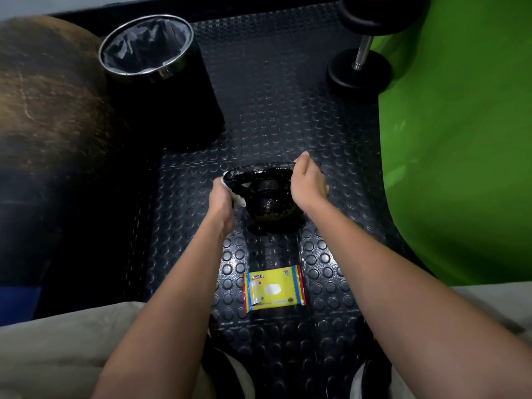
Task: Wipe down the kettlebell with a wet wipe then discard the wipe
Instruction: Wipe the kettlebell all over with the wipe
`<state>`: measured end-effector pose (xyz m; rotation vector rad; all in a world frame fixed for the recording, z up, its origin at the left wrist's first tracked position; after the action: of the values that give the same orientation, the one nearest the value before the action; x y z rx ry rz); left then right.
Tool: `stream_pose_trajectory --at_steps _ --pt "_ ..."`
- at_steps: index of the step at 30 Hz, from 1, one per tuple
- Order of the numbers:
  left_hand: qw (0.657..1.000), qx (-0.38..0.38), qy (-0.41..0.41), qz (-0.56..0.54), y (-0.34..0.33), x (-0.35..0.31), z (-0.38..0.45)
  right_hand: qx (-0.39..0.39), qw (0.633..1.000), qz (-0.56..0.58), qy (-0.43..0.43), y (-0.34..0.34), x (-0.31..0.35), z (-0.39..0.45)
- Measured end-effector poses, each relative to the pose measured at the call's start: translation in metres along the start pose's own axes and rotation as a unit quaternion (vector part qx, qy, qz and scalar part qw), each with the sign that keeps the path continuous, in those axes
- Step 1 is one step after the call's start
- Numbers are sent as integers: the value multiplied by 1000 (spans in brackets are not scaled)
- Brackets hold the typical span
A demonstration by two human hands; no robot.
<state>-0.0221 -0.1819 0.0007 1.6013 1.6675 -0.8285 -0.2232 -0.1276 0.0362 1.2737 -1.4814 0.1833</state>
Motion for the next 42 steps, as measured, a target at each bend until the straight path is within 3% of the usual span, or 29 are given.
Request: stream_pose_trajectory --at_steps 3,5,8,11,13,15,18,23,26,30,36,39,42 --pt "995 -13 -32 97 -2 -11 -4 -4 1000 -7 -5 -1 0 -1" --pt "964 -35 -121 235 -7 -31 -9 -5 1000 -13 -8 0 -1 -1" --pt "894 -27 -241 378 -25 -58 -27 -2 1000 -18 -10 3 0 -2" --pt "770 -2 -344 537 -55 -74 -46 -2 1000 -23 -11 5 3 -3" --pt "709 -8 -358 608 -67 -75 -50 -2 1000 -29 -11 4 3 -3" --pt "672 -16 -380 636 -76 -70 -60 -2 1000 -28 -10 4 3 -2" --pt "652 -49 -503 565 -84 -60 -75 -2 1000 -24 -8 5 2 0" --pt "687 -64 -533 489 -47 -44 -64 7 999 -37 6 0 2 -3" --pt "777 -86 -491 384 -27 -41 -47 11 1000 -27 0 -2 -2 0" --pt "852 -100 -438 269 -23 -35 -39 8 1000 -14 -6 -2 -2 1" --pt "961 -116 -236 85 -15 -19 -27 4 1000 -6 -5 -1 -2 1" --pt "988 -83 -128 9 -12 -16 -23 -3 1000 0 -3 -1 -2 1" --pt "998 -38 -49 5 -6 -9 -18 -2 1000 3 -4 -2 -1 0"
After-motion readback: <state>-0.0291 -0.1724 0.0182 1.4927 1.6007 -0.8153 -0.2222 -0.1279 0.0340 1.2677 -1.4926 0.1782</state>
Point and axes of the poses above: each hand's wrist, its own z-axis towards the middle knuckle, its own y-axis out of the back of the hand, x = y × z, the point moved 6 cm from there along z, towards the middle knuckle, and after that the axes turned 3 degrees about -y, right-handed, at the moved point
